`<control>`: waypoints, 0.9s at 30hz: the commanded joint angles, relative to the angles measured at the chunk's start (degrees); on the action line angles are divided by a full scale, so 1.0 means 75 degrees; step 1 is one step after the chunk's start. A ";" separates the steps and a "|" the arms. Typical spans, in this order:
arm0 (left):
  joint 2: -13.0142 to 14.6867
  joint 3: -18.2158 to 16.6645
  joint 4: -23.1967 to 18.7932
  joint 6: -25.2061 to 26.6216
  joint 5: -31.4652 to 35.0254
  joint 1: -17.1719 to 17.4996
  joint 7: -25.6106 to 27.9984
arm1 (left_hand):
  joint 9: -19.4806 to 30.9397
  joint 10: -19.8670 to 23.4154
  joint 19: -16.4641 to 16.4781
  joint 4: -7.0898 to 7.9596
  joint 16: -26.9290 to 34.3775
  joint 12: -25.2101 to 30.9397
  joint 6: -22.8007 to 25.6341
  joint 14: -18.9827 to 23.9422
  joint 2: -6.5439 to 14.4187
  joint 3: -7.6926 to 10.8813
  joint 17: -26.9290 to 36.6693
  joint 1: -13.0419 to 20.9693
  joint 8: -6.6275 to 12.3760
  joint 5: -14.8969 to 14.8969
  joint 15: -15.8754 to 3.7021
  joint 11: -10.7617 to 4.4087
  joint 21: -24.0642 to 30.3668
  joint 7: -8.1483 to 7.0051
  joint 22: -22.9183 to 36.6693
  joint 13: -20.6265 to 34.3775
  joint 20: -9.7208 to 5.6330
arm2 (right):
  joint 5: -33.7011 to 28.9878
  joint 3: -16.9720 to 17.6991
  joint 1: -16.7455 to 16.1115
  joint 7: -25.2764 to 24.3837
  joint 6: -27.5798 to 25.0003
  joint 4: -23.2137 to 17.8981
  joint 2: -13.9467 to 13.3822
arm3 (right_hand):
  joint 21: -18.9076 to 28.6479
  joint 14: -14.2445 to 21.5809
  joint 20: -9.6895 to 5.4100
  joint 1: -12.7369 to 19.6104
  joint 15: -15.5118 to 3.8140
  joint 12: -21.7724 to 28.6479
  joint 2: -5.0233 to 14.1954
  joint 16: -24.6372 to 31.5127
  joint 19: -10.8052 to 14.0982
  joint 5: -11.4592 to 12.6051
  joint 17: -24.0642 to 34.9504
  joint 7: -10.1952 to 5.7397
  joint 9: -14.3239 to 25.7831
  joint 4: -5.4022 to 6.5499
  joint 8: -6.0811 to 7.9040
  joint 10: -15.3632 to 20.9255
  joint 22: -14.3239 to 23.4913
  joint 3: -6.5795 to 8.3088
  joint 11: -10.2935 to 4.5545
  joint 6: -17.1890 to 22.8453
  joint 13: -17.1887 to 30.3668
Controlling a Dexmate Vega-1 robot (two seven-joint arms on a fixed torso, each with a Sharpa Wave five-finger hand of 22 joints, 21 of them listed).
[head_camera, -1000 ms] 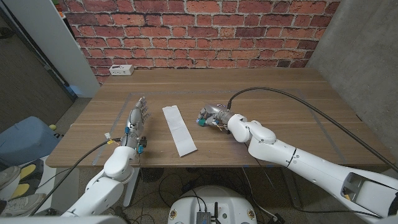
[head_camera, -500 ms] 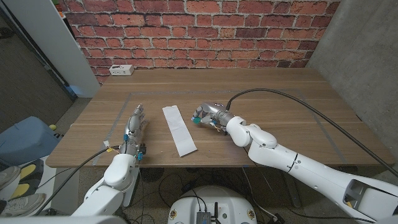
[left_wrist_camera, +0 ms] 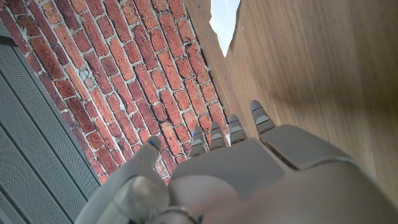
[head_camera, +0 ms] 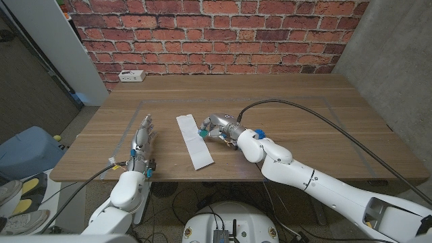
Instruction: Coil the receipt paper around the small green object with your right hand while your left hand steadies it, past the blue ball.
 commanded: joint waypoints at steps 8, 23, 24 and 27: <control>-0.0185 -0.0143 0.0384 -0.0480 -0.0035 0.0082 -0.0193 | 0.0021 0.0079 0.0055 -0.0081 0.0013 0.0005 0.0112 0.0059 0.0005 0.0021 0.0017 0.0137 0.0047 -0.0009 0.0027 0.0024 -0.0033 -0.0007 0.0037 0.0034 0.0011 | 0.0019 -0.0437 0.0275 -0.0067 0.0183 0.0553 0.0582 | 0.0003 -0.0083 0.0015 -0.0272 -0.1036 -0.0092 0.0247 -0.0077 -0.0090 0.0070 0.0022 0.0623 0.0030 0.0328 0.0050 -0.0052 0.0011 -0.0318 0.0014 0.0526 0.0007; -0.0178 -0.0223 0.0459 -0.0700 -0.0061 0.0194 -0.0374 | 0.0022 0.0080 0.0052 -0.0098 0.0004 -0.0014 0.0119 0.0059 -0.0005 0.0019 0.0020 0.0144 0.0030 -0.0021 0.0038 0.0016 -0.0048 0.0010 0.0040 0.0035 0.0011 | -0.0507 -0.0828 0.0534 -0.0009 -0.0282 0.0927 0.0802 | 0.0030 -0.0144 0.0003 -0.0245 -0.1062 -0.0130 0.0240 -0.0134 -0.0097 0.0081 0.0047 0.0593 0.0027 0.0258 0.0051 -0.0067 0.0002 -0.0297 -0.0009 0.0508 0.0012; -0.0179 -0.0223 0.0472 -0.0723 -0.0067 0.0193 -0.0398 | 0.0022 0.0077 0.0054 -0.0100 0.0004 -0.0018 0.0118 0.0062 -0.0006 0.0018 0.0021 0.0144 0.0027 -0.0023 0.0040 0.0035 -0.0049 0.0013 0.0040 0.0035 0.0011 | -0.0619 -0.0884 0.0563 0.0022 -0.0410 0.0943 0.0812 | 0.0032 -0.0151 0.0001 -0.0240 -0.1064 -0.0132 0.0248 -0.0143 -0.0097 0.0083 0.0046 0.0586 0.0026 0.0253 0.0045 -0.0066 0.0001 -0.0290 -0.0004 0.0491 0.0013; -0.0182 -0.0226 0.0485 -0.0764 -0.0051 0.0199 -0.0424 | 0.0022 0.0080 0.0054 -0.0103 0.0002 -0.0021 0.0117 0.0061 -0.0007 0.0017 0.0022 0.0145 0.0023 -0.0025 0.0034 0.0023 -0.0053 0.0007 0.0041 0.0035 0.0012 | -0.0768 -0.0961 0.0616 0.0110 -0.0665 0.1002 0.0833 | 0.0036 -0.0150 -0.0012 -0.0225 -0.1075 -0.0140 0.0245 -0.0144 -0.0102 0.0085 0.0057 0.0571 0.0025 0.0232 0.0038 -0.0077 -0.0001 -0.0285 -0.0017 0.0473 0.0018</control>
